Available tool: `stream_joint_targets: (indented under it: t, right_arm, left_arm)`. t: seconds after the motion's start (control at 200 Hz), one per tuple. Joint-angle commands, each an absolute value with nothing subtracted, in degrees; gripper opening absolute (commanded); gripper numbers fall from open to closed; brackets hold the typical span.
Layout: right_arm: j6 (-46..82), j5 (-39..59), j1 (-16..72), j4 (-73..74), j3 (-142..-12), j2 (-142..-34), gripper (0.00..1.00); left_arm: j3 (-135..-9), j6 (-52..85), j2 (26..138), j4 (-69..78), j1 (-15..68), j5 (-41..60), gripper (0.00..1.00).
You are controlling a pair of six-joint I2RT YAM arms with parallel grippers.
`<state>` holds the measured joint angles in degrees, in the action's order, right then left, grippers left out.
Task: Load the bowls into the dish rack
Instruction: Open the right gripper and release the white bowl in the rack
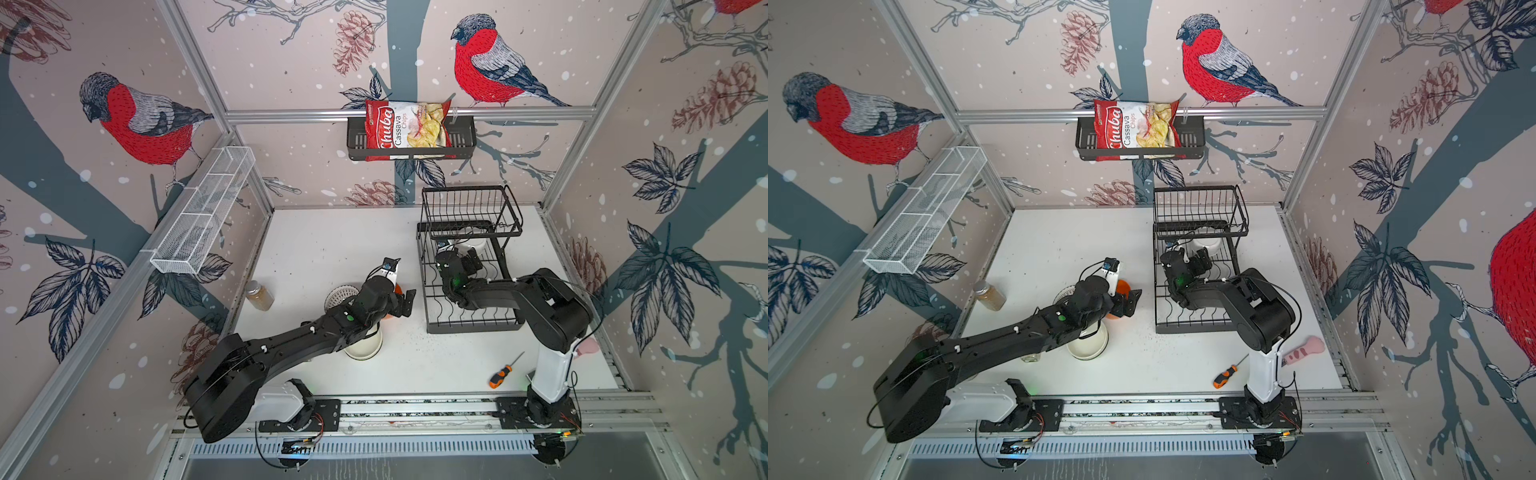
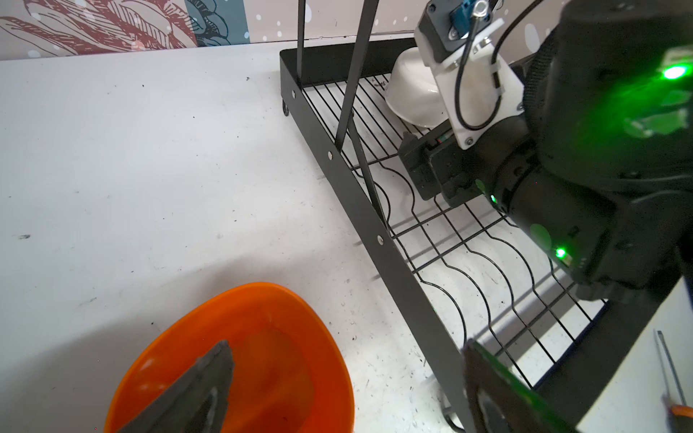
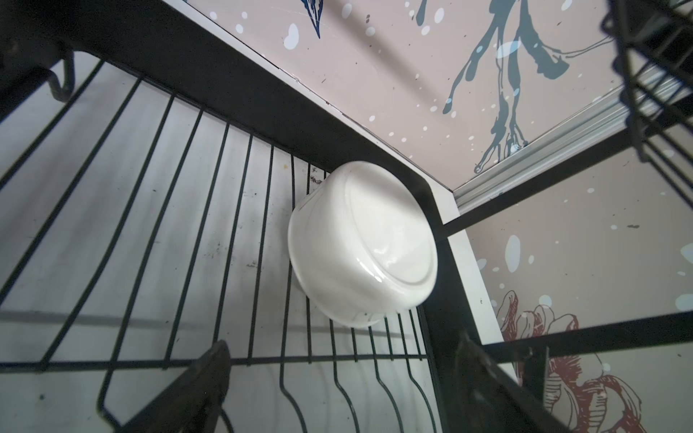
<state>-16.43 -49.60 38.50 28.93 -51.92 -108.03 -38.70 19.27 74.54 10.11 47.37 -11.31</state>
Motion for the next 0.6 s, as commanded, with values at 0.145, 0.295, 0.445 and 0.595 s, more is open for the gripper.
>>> stream_joint_targets:
  t: [0.145, 0.295, 0.445, 0.595]
  right_arm:
    - [-14.07, -51.56, 40.23, 27.88, -50.2, -104.97, 0.93]
    - [-11.97, -51.28, 41.15, 25.52, -49.79, -102.27, 0.93]
    - [-5.31, -49.84, 41.35, 18.78, -50.3, -98.23, 0.93]
    - [1.55, -48.19, 41.93, 11.08, -50.36, -94.64, 0.93]
  left_arm:
    - [-38.12, 18.55, 73.83, 12.12, 47.29, -13.6, 0.94]
    - [-38.62, 18.94, 73.83, 10.96, 47.29, -14.48, 0.94]
    - [-39.71, 20.29, 73.87, 8.43, 47.29, -16.07, 0.94]
    - [-40.98, 21.34, 73.94, 6.06, 47.17, -16.75, 0.94]
